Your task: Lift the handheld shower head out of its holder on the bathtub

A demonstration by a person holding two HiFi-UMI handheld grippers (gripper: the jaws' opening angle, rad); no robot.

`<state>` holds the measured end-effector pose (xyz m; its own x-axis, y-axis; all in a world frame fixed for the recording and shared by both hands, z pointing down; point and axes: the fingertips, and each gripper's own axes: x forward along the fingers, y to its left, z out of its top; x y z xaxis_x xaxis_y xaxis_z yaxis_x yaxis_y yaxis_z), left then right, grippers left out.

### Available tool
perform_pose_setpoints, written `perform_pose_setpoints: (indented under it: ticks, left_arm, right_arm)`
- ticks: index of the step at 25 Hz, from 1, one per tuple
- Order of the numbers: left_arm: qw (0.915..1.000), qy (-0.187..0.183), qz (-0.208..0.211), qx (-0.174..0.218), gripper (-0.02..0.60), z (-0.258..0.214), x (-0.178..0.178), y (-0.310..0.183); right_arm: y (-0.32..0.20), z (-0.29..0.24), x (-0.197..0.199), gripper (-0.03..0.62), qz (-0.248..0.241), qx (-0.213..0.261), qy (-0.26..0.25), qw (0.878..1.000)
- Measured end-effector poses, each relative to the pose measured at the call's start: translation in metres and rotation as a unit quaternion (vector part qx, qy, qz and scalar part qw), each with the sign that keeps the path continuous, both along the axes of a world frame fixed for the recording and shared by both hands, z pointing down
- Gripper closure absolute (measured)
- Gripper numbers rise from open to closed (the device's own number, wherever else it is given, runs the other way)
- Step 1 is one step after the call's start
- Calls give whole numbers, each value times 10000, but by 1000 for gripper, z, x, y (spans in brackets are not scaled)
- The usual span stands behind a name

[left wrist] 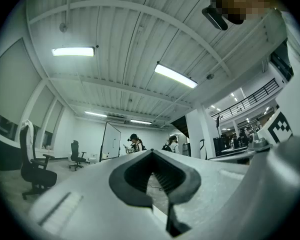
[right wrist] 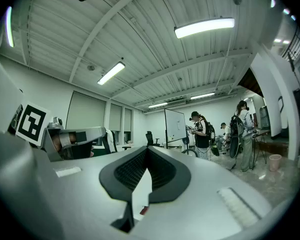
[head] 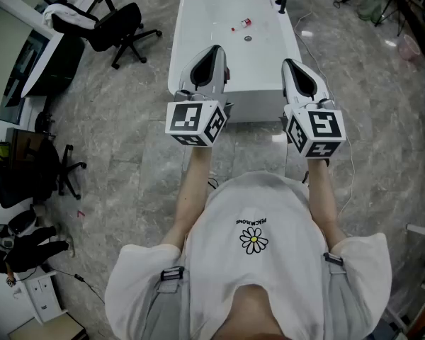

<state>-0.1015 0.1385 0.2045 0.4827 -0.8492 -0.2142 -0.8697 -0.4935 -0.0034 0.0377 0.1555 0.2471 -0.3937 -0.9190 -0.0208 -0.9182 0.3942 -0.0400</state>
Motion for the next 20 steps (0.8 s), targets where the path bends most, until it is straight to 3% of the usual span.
perform_pose_setpoints:
  ticks: [11, 20]
  left_arm:
    - [9995, 149, 155, -233, 581, 18, 5, -11]
    - [9982, -228, 496, -261, 581, 18, 51, -23]
  right_arm:
    - [0, 8, 15, 571, 56, -162, -121, 9998]
    - [-11, 7, 60, 570, 407, -182, -660, 9968]
